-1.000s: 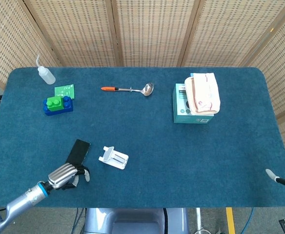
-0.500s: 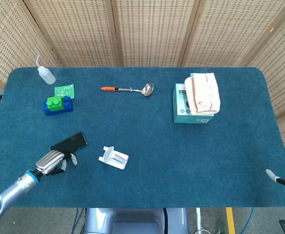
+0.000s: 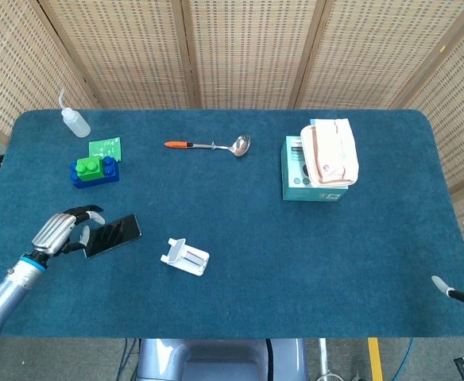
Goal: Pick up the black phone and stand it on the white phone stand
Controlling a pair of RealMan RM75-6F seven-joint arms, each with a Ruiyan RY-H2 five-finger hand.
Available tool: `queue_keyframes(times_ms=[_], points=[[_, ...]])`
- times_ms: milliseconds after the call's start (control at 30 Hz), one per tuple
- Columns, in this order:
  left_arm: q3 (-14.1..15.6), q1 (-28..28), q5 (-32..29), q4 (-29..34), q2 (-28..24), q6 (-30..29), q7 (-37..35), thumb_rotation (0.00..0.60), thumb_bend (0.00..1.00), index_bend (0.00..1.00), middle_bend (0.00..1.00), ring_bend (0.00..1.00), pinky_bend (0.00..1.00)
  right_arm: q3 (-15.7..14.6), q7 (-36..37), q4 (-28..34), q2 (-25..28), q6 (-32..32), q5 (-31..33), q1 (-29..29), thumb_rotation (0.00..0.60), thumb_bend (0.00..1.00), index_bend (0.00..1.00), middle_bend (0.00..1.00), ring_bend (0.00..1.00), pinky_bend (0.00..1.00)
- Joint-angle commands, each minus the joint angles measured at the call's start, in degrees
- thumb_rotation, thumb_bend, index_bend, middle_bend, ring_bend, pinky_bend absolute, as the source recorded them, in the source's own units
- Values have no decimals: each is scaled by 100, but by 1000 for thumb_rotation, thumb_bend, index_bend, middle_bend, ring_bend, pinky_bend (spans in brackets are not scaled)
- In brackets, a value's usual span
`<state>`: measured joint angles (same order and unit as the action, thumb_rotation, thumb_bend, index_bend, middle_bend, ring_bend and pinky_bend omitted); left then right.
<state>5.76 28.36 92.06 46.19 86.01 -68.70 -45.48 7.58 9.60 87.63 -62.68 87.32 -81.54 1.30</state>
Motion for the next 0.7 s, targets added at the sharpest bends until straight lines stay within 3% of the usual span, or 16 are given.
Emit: queue_keyframes(times_ms=[33, 100, 200, 433, 700], points=[[-380, -58, -738, 1380, -638, 437, 1616, 600, 186, 24, 0, 18, 107, -7, -6, 9, 1, 11, -17, -2, 600, 0, 0, 0, 0, 0], [-535, -51, -1232, 2114, -892, 756, 2611, 600, 63, 0, 0, 3, 79, -13, -1, 14, 4, 21, -31, -7, 600, 0, 0, 0, 0, 0], [-795, -86, -2122, 3037, -928, 932, 4052, 600, 0, 0, 0, 0, 69, -9, 27, 14, 12, 26, -27, -11, 600, 0, 0, 0, 0, 0], [-1215, 34, -3724, 3925, -412, 818, 6000, 600, 105, 0, 0, 3, 73, -1, 136, -23, 36, 15, -11, -17, 600, 0, 0, 0, 0, 0], [-1609, 315, -5011, 4071, 207, 517, 7110, 600, 169, 12, 11, 56, 115, -10, 159, -34, 40, 15, -35, -14, 600, 0, 0, 0, 0, 0]])
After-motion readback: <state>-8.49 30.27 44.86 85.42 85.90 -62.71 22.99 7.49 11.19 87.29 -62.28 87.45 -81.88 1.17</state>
